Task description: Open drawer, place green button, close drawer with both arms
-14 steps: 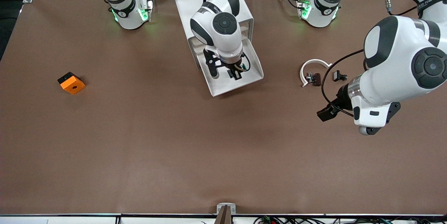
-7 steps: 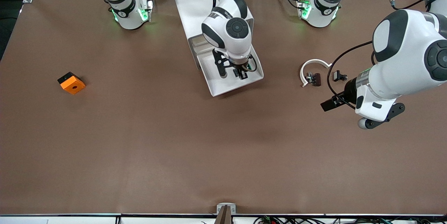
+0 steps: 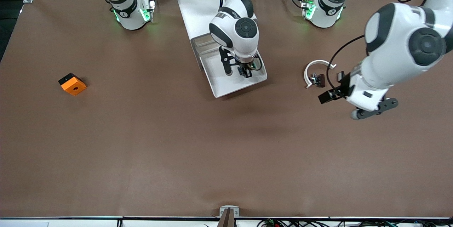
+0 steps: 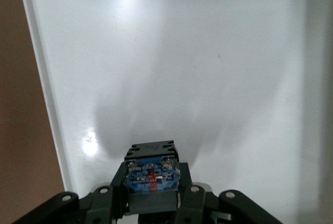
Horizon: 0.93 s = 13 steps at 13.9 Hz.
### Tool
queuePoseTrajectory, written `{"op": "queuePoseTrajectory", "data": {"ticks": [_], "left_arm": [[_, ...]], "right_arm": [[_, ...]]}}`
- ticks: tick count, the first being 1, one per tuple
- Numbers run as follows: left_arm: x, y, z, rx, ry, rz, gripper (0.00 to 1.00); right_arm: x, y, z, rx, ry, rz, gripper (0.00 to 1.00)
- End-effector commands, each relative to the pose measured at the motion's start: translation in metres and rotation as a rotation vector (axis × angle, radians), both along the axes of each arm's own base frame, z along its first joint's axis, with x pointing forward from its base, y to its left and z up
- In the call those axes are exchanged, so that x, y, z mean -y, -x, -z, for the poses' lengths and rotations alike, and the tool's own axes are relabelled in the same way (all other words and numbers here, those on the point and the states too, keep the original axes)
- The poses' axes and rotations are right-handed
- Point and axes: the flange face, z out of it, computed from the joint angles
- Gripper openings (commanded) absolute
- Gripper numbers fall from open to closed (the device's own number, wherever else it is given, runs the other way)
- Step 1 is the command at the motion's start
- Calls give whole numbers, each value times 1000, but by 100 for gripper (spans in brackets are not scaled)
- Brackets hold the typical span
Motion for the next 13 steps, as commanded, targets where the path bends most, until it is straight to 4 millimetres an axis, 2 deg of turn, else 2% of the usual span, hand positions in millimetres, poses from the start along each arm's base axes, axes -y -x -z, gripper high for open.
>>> {"op": "queuePoseTrajectory", "data": {"ticks": [1,3,4,5,6,9,11,13], "left_arm": [[4,9,0,17,-25,28,100],[6,13,5,9,-27,10,100],[7,14,2,13,-25,12,100],[9,16,2,12,-24,16,100],[9,17,0,15,-22,16,100],[12,19,-2,15,-22,-16,100],[26,23,-1,12,-22,-27,100],[39,28,-1,10,-24,-44,100]], "right_arm": [[-5,-1,3,20,15,16,0],[-3,-4,4,14,13,23,0],[-1,-6,5,12,13,25,21],[-2,-5,8,12,16,23,93],[-3,-3,15,12,26,5,100],[-4,-1,22,18,39,-15,100],[-2,-6,19,13,31,-54,100],[-2,-15,4,19,6,-84,100]]}}
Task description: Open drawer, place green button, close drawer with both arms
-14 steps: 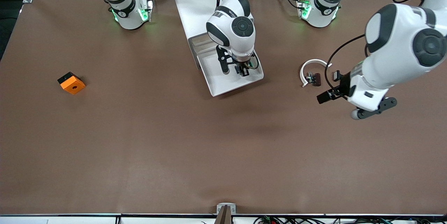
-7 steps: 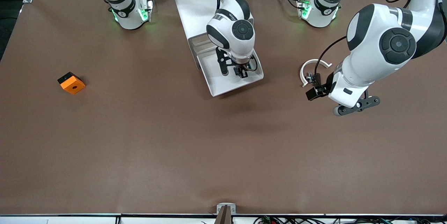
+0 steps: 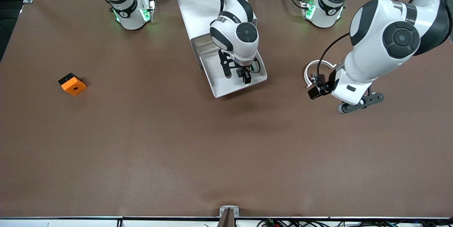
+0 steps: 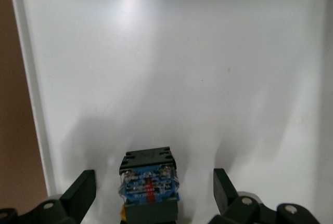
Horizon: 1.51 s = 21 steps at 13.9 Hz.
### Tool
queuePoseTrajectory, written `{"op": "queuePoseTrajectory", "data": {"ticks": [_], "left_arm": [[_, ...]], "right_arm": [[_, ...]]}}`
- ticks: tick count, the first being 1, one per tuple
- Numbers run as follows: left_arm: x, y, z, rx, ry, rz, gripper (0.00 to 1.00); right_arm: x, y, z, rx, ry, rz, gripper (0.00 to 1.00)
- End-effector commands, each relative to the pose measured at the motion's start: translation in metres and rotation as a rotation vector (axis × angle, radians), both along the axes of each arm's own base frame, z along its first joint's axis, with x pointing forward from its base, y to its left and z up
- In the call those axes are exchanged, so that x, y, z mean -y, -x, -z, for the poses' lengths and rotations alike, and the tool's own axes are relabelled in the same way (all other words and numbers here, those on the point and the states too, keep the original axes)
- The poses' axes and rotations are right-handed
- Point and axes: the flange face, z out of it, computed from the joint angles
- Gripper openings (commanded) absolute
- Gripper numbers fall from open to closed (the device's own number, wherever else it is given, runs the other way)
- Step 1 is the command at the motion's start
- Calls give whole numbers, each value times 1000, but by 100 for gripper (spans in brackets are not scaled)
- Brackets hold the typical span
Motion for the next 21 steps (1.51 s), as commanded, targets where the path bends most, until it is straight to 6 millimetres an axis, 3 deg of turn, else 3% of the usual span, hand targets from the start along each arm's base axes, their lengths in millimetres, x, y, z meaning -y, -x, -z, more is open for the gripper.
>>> {"op": "queuePoseTrajectory", "data": {"ticks": [1,3,7,12,13,16,19,21], "left_arm": [[23,15,0,13,-20,-24,100],[31,18,4,13,-45,-41,100],[54,22,12,23,-49,-33,100],[67,14,34,43,-45,-35,100],[70,11,42,49,-44,-55,100],[99,8,67,81,-35,-138,100],[130,9,110,84,-42,-165,100],[141,9,139,67,-62,-158,100]], "right_arm": [[-4,-17,-15,18,-27,-42,100],[-2,-21,-21,10,-23,-93,100],[7,-41,-54,-17,-19,-255,100],[45,-84,-74,-15,-54,-372,100],[57,-94,-73,-32,-48,-409,100],[107,-134,-111,-18,-84,-517,100],[179,-179,-144,-31,-148,-628,100],[229,-202,-154,-54,-160,-713,100]]}}
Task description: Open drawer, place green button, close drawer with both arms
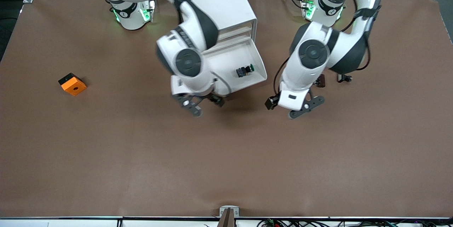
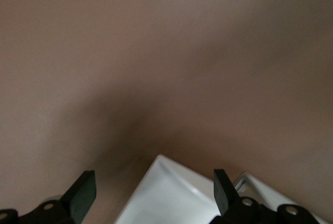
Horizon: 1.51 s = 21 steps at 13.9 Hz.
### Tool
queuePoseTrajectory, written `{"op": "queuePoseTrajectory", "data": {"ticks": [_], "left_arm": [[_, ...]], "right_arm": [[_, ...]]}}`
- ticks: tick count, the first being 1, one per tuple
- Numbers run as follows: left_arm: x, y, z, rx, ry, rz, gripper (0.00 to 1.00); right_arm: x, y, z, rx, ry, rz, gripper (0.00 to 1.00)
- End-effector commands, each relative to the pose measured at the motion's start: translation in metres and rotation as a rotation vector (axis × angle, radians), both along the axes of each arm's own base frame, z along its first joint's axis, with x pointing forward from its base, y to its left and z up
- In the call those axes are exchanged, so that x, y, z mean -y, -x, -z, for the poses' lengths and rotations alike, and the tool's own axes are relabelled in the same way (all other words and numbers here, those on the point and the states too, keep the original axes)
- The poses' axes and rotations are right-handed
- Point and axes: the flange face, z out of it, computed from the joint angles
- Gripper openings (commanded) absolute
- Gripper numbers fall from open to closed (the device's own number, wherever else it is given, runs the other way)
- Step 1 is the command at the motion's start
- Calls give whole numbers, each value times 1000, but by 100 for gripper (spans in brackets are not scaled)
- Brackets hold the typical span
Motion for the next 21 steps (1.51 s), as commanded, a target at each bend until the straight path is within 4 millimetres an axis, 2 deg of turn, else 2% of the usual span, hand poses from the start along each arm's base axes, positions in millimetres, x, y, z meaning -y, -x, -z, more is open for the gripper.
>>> {"op": "queuePoseTrajectory", "data": {"ticks": [1,5,6,8,11,12,14,17,21], "left_arm": [[13,-6,36,5,-32,21,100],[54,2,70,74,-34,164,100],[60,7,74,68,-33,211,100],[70,25,83,36,-32,318,100],[86,46,102,-12,-18,421,100],[96,62,111,-38,-9,440,100],[95,88,132,-107,-4,446,100],[101,97,147,-187,85,354,100],[116,112,142,-227,137,327,100]], "right_arm": [[63,-23,-25,-23,-43,-111,100],[157,-57,-45,-9,-69,-258,100],[181,-62,-49,-14,-75,-305,100],[241,-68,-66,-22,-68,-407,100],[316,-62,-104,-31,-50,-555,100],[346,-58,-113,-45,-65,-581,100],[398,-49,-141,-19,-59,-569,100],[435,-26,-183,-22,12,-588,100],[451,-21,-197,-5,15,-553,100]]}}
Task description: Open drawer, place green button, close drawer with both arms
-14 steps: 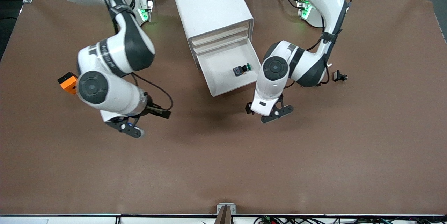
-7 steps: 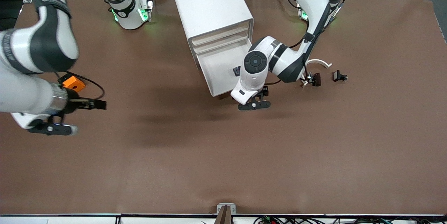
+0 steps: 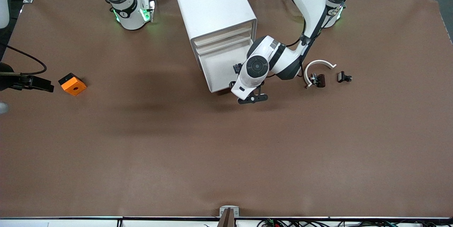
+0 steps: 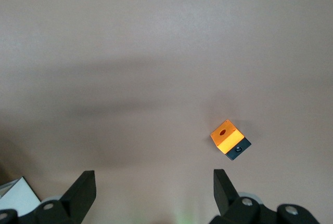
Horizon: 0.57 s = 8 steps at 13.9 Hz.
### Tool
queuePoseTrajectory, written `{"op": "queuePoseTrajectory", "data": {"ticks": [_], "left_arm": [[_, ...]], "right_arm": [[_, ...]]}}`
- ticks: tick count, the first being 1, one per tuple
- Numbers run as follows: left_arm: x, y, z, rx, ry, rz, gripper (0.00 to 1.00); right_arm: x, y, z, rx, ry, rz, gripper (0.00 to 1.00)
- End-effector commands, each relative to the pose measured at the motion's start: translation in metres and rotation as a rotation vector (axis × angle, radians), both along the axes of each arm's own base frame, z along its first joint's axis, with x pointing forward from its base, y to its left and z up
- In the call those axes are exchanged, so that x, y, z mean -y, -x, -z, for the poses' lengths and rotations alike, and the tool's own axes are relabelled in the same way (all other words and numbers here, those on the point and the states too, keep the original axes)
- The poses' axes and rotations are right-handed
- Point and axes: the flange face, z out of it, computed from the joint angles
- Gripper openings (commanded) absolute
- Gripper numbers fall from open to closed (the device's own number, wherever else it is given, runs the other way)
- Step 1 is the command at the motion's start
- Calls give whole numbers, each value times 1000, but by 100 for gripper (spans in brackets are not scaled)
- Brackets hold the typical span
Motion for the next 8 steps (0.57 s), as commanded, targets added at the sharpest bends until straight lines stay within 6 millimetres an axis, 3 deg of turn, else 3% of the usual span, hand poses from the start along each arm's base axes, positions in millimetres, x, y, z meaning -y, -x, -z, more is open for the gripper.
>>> {"op": "queuePoseTrajectory", "data": {"ticks": [1,8], "left_arm": [[10,15,-4,-31,17,6,100],[42,52,1,-101,39,-9,100]], "right_arm": [[6,3,-7,5,13,2,100],[-5,22,-19,-94,11,-1,100]]}}
